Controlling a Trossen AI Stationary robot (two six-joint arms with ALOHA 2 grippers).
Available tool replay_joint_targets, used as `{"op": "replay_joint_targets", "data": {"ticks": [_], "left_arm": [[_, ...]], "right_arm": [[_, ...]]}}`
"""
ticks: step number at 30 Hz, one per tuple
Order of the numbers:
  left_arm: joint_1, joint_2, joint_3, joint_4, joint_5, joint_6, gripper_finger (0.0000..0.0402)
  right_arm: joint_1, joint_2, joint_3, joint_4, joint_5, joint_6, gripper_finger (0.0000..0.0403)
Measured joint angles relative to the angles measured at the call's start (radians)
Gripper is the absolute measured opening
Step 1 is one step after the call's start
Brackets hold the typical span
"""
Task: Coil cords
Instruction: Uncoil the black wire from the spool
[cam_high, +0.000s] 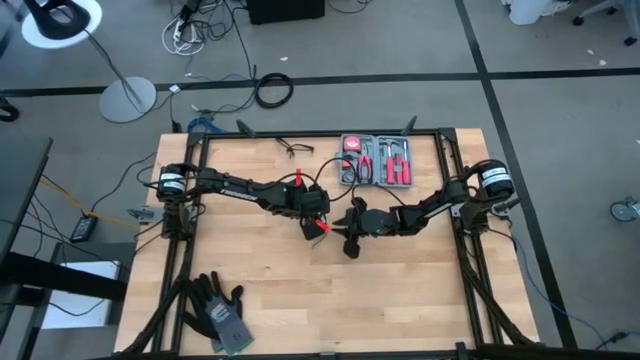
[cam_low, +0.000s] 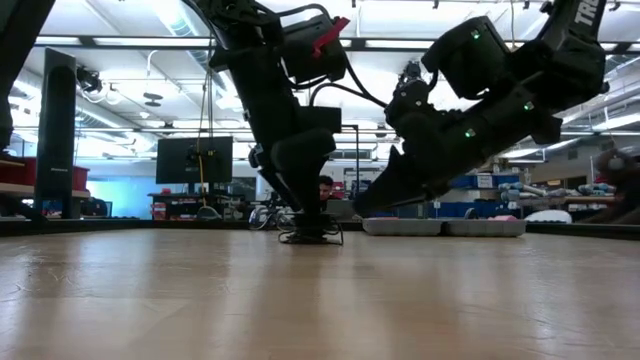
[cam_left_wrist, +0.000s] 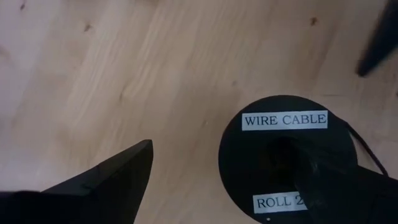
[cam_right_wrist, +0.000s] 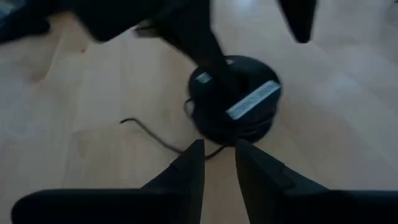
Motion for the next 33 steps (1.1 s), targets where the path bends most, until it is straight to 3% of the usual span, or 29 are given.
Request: {"op": "replay_joint_targets", "data": {"ticks": [4,10,18,21,25,33], "left_arm": [[0.0,0.0,0.0,0.001,0.004,-0.007,0.0367],[0.0,-0.001,0.001,0.019,0.004,-0.006,0.0367],[0.0,-0.003,0.001,-0.007,0.002,-0.005,0.0367],[0.0,-0.003,0.001,-0.022,0.003,-0.005,0.0367],[0.001,-0.003,0.002,-0.05,0.002,-0.003,0.0367],[0.001,-0.004,0.002,-0.072,0.0,0.019,0.0367]], "right_arm": [[-0.016,0.001,0.006,-0.005,-0.001,0.047,0.01],[-0.021,0.105,0.093,-0.024,-0.001,0.072,0.0107],[-0.019,0.155,0.196,-0.204,0.039,0.092,0.0096],[-0.02,0.145,0.2,-0.224,0.036,0.076,0.0078],[-0.016,0.093,0.202,-0.367,0.01,0.069,0.0014],[0.01,-0.1,0.196,-0.767,0.023,0.077,0.0003]]}}
